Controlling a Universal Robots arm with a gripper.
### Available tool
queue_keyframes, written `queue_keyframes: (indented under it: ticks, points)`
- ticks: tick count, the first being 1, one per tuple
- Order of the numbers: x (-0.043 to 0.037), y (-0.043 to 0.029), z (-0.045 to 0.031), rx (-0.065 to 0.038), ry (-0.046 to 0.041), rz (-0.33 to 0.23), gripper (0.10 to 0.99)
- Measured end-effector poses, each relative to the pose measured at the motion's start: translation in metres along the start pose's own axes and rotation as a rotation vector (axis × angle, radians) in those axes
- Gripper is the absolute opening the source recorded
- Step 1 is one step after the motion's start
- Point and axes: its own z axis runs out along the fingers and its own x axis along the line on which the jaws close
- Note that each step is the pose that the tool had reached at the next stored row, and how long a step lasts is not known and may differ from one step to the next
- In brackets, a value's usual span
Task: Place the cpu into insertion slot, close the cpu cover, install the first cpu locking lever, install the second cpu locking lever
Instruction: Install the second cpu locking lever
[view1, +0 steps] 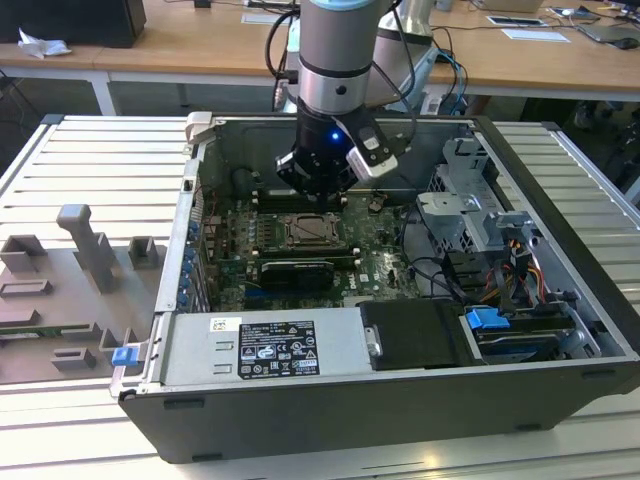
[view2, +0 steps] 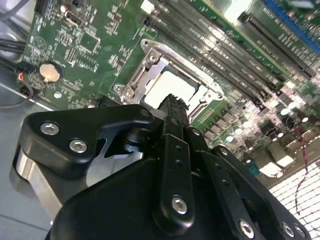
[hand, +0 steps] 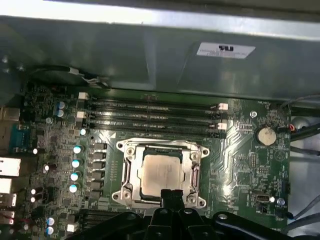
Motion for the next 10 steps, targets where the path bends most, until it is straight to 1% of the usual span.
queue_keyframes:
  ticks: [3,4,5,6,7,8,10]
  points:
    - [0.0004,-0.0055,-0.0004,0.000,0.0001,0.000,0.106]
    - [0.0004,-0.0062,-0.0004,0.000,0.0019,0.000,0.106]
    - [0.0003,-0.0067,-0.0004,0.000,0.0053,0.000,0.106]
    - [-0.0004,-0.0071,-0.0005,-0.001,0.0138,0.001,0.106]
    - [-0.0006,-0.0079,-0.0006,-0.003,0.0182,0.001,0.106]
    - [-0.0005,-0.0093,-0.0005,-0.003,0.0184,0.001,0.106]
    - [-0.0001,-0.0153,-0.0008,-0.003,0.0183,0.002,0.106]
